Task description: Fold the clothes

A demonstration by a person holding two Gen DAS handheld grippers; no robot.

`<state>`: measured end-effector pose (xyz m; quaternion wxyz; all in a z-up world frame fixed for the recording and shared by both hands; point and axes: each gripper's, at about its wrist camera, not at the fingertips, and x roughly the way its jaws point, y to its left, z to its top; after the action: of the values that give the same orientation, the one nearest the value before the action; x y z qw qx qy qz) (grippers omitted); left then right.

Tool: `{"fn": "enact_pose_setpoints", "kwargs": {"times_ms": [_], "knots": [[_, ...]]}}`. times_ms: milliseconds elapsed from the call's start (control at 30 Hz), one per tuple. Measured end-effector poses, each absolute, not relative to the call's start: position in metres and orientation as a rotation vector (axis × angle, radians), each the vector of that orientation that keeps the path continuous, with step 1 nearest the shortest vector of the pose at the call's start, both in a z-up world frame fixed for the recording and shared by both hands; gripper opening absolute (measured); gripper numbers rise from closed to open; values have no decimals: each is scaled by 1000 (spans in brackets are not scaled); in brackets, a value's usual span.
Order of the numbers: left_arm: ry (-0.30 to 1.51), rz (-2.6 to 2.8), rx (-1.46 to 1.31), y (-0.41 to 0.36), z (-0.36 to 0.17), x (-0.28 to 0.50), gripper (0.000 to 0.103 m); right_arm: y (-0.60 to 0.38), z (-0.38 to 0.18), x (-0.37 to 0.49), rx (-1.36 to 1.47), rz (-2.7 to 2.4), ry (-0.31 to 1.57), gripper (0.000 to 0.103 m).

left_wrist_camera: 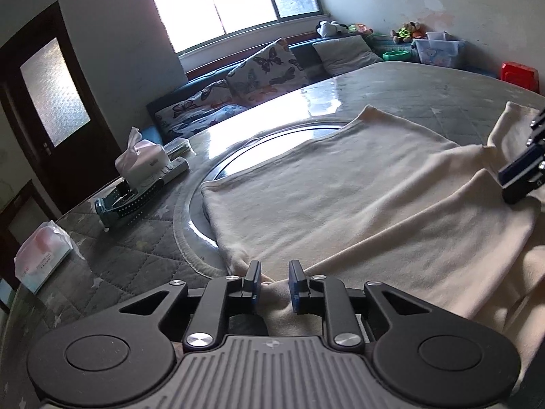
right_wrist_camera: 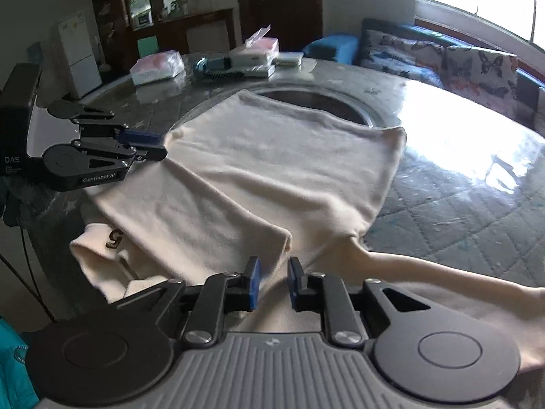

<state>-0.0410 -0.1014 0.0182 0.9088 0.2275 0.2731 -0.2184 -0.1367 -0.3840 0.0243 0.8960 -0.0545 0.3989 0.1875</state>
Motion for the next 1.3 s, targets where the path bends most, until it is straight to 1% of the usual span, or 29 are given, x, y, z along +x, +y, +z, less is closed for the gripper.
{"fn": "enact_pose_setpoints", "kwargs": {"times_ms": [33, 67, 100, 133, 200, 233, 300, 400, 500, 567, 600, 667, 767, 833, 1033, 1100, 1133, 1167, 1200, 1300], "knots": [[564, -446, 461, -102, 21, -42, 25, -385, 25, -140, -114, 380, 819, 23], [562, -446, 451, -102, 23, -43, 28, -388, 27, -143, -116, 369, 814, 23], [560, -449, 438, -103, 26, -45, 34, -390, 28, -146, -117, 357, 809, 23], [558, -457, 427, -106, 29, -48, 37, -393, 29, -149, -117, 342, 803, 23], [554, -479, 412, -112, 33, -54, 48, -407, 29, -152, -90, 281, 794, 24], [552, -490, 404, -115, 35, -57, 49, -415, 29, -153, -75, 245, 789, 24], [548, -515, 391, -121, 39, -64, 54, -434, 27, -157, -47, 140, 777, 24], [542, -561, 388, -135, 41, -75, 56, -473, 24, -164, 51, -22, 772, 24], [544, -602, 385, -149, 41, -83, 59, -499, 19, -169, 80, -145, 763, 25], [547, -626, 382, -158, 40, -87, 62, -517, 15, -171, 104, -224, 756, 32], [547, -634, 382, -161, 40, -89, 62, -526, 13, -171, 113, -261, 751, 33], [547, -651, 381, -167, 40, -92, 62, -535, 10, -171, 110, -313, 743, 33], [558, -661, 382, -175, 37, -93, 66, -552, 4, -169, 163, -354, 733, 34], [561, -668, 385, -178, 36, -94, 66, -561, 0, -167, 204, -370, 725, 36], [564, -683, 398, -187, 33, -98, 67, -568, -9, -164, 238, -405, 690, 36], [569, -684, 403, -188, 31, -99, 68, -569, -11, -164, 229, -403, 680, 31], [571, -685, 405, -189, 30, -99, 68, -568, -11, -164, 222, -396, 676, 25], [573, -686, 408, -190, 29, -100, 68, -569, -11, -164, 228, -384, 673, 15], [576, -687, 411, -191, 28, -101, 68, -569, -10, -165, 234, -373, 670, 12], [582, -690, 419, -194, 26, -103, 68, -571, -3, -170, 250, -345, 646, 9]]}}
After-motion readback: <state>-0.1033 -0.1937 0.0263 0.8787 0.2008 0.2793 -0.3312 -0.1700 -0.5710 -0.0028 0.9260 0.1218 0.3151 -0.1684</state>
